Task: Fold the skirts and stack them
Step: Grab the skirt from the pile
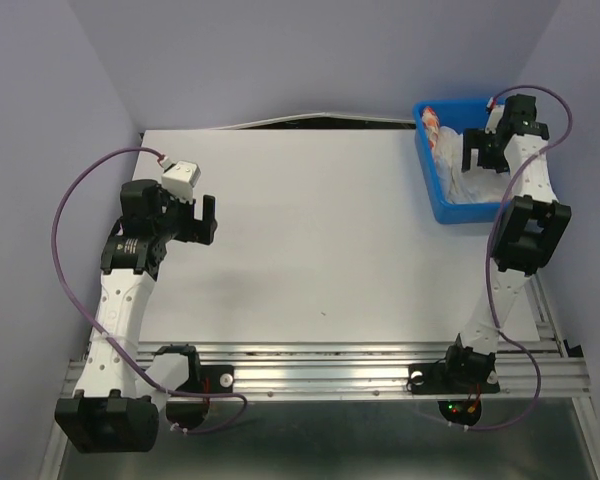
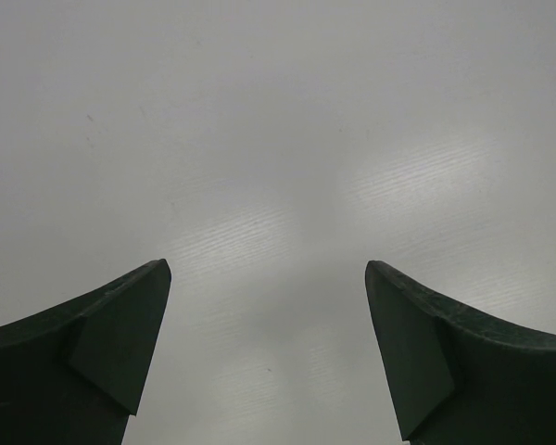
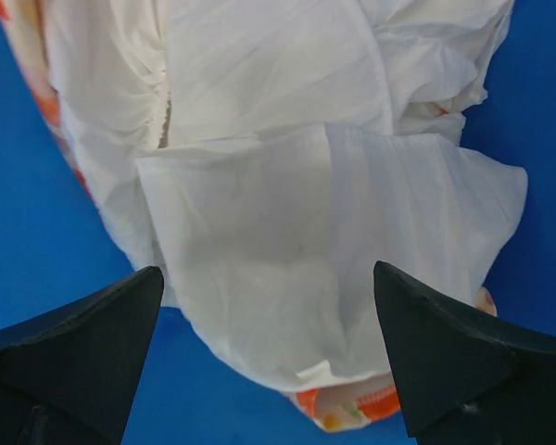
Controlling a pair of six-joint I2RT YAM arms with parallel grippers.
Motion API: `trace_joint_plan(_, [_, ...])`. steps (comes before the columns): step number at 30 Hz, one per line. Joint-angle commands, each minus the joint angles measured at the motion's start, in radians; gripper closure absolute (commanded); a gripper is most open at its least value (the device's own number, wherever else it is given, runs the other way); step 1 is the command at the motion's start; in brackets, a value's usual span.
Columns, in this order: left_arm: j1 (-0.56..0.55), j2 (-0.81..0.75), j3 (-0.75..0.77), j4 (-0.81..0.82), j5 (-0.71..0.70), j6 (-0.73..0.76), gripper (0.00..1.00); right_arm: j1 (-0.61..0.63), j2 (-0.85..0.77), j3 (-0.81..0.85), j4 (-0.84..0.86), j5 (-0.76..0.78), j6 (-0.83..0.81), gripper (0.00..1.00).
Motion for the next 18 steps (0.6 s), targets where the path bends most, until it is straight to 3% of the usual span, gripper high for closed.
trace_joint_plan(1, [0.002, -0.010, -0.008, 0.046, 0.014, -0.005, 0.01, -0.007, 0.071, 0.044, -0.074, 0.039, -0.041, 0.00])
trace_joint_plan(6, [0.002, -0.010, -0.019, 0.051, -0.003, -0.014, 0.01, -0.007, 0.138, 0.028, -0.069, 0.041, -0.032, 0.04])
trace_joint_plan(10, [0.003, -0.025, -0.014, 0.055, -0.014, -0.022, 0.01, -0.007, 0.151, 0.063, -0.069, 0.029, -0.035, 0.37])
trace_joint_plan(11, [0.002, -0.039, -0.013, 0.058, -0.015, -0.020, 0.01, -0.007, 0.125, 0.073, -0.069, 0.029, -0.044, 0.58])
trace_joint_plan(14, [0.003, -0.067, -0.013, 0.068, -0.023, -0.024, 0.01, -0.007, 0.033, 0.112, -0.059, 0.027, -0.071, 0.93])
trace_joint_plan(15, [0.002, -0.070, -0.010, 0.069, -0.022, -0.024, 0.02, -0.007, 0.005, 0.122, -0.051, 0.030, -0.077, 0.98])
trace_joint_plan(18, [0.002, -0.076, 0.003, 0.068, -0.026, -0.030, 0.01, -0.007, -0.079, 0.166, -0.042, 0.019, -0.086, 0.99])
